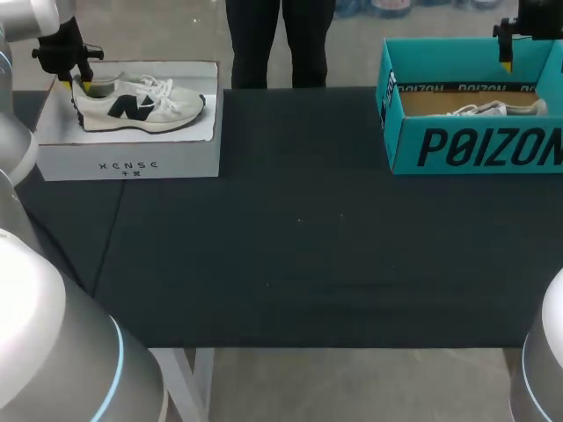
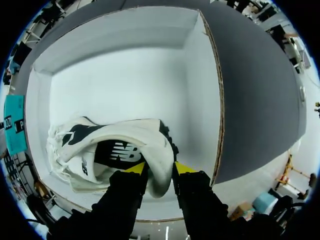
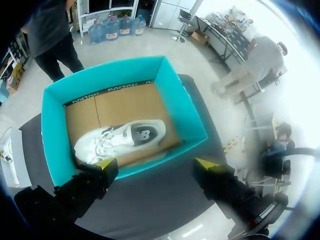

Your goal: Take the shoe out of the shoebox, open the shoe tongue, remove and reinsert the insole, then place the shoe into the shoebox

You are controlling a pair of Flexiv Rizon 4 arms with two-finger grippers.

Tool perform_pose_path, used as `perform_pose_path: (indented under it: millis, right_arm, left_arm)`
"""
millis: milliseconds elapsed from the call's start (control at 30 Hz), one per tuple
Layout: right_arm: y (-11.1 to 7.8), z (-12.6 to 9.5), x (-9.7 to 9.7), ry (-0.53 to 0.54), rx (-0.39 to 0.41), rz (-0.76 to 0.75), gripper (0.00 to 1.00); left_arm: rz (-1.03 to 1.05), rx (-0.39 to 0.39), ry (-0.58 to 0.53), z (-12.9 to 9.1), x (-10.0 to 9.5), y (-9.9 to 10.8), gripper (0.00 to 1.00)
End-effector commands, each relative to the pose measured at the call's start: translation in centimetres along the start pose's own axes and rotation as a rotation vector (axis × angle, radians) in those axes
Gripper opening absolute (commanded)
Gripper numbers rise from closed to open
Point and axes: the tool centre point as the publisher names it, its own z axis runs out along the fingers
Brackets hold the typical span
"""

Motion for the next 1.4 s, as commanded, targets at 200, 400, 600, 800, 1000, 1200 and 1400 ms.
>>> perform_pose_path:
  millis: [200, 400, 600, 800, 1000, 1200, 1400]
  right_arm:
    - [-0.1, 0.0, 0.0, 0.000, -0.002, 0.001, 1.00]
    - [-0.1, 0.0, 0.0, 0.000, -0.002, 0.001, 1.00]
    - [-0.1, 0.0, 0.0, 0.000, -0.002, 0.001, 1.00]
    - [-0.1, 0.0, 0.0, 0.000, -0.002, 0.001, 1.00]
    - [-0.1, 0.0, 0.0, 0.000, -0.002, 0.001, 1.00]
    - [-0.1, 0.0, 0.0, 0.000, -0.002, 0.001, 1.00]
    - [-0.1, 0.0, 0.0, 0.000, -0.002, 0.001, 1.00]
  left_arm:
    - [0.000, 0.112, -0.002, 0.5, 0.2, 1.2, 0.00]
    - [-0.002, 0.107, 0.003, 0.0, 0.4, 1.1, 0.00]
    - [-0.007, 0.076, 0.007, -2.0, 0.7, 0.9, 0.00]
    - [-0.012, 0.034, 0.008, -4.8, 0.7, 0.7, 0.00]
    - [-0.011, -0.012, 0.001, -8.7, 0.1, -0.2, 0.00]
    - [-0.004, -0.059, 0.011, -13.1, -1.0, -1.8, 0.00]
    - [0.014, -0.107, 0.026, -17.6, -3.2, -4.4, 0.00]
